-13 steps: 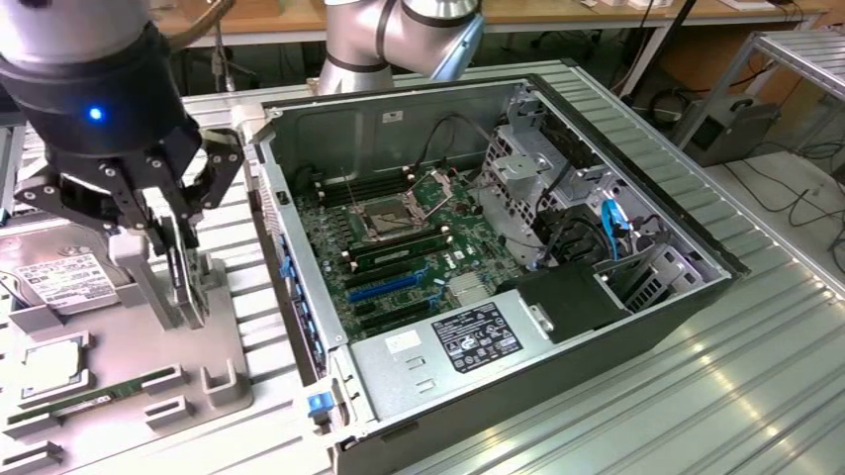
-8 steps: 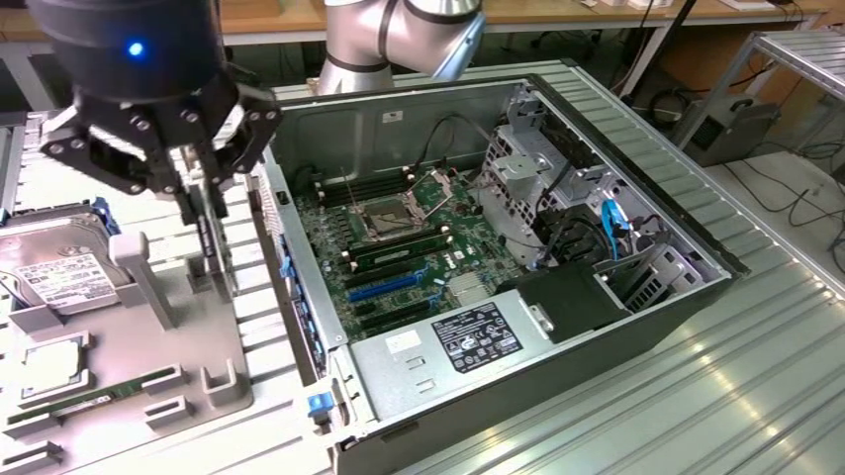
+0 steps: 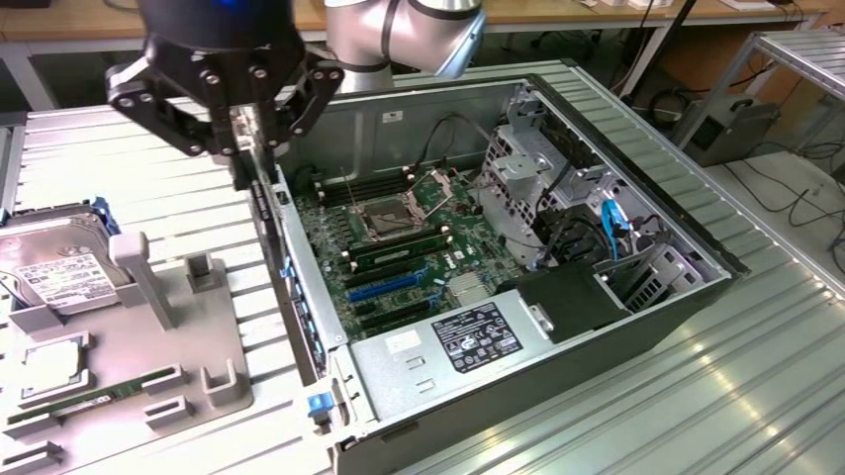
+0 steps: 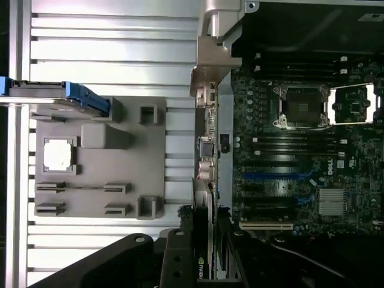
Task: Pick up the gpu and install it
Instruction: 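Pick up the gpu and move the gpu toward the slot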
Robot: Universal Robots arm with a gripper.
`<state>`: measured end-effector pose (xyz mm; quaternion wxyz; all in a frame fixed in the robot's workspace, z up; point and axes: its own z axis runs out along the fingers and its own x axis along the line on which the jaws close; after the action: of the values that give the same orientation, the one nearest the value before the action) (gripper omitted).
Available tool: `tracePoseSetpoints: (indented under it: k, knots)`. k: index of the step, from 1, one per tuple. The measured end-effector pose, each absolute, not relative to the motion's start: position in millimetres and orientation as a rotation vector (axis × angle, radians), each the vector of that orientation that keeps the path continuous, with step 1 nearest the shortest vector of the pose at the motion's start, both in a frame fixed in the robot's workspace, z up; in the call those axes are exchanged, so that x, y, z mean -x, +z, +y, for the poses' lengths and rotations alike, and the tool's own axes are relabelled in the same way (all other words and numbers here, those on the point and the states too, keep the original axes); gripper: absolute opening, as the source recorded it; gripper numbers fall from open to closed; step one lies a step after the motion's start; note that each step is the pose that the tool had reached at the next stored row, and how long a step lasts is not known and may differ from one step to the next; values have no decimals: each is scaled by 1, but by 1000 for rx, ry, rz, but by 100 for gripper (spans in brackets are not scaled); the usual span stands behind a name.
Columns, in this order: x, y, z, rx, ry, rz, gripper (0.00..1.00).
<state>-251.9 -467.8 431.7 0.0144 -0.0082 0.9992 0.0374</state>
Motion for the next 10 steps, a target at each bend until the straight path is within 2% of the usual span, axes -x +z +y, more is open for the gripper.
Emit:
tracePoseSetpoints:
  k: [10]
  knots:
    - [200, 432, -468, 25, 118, 3113, 26]
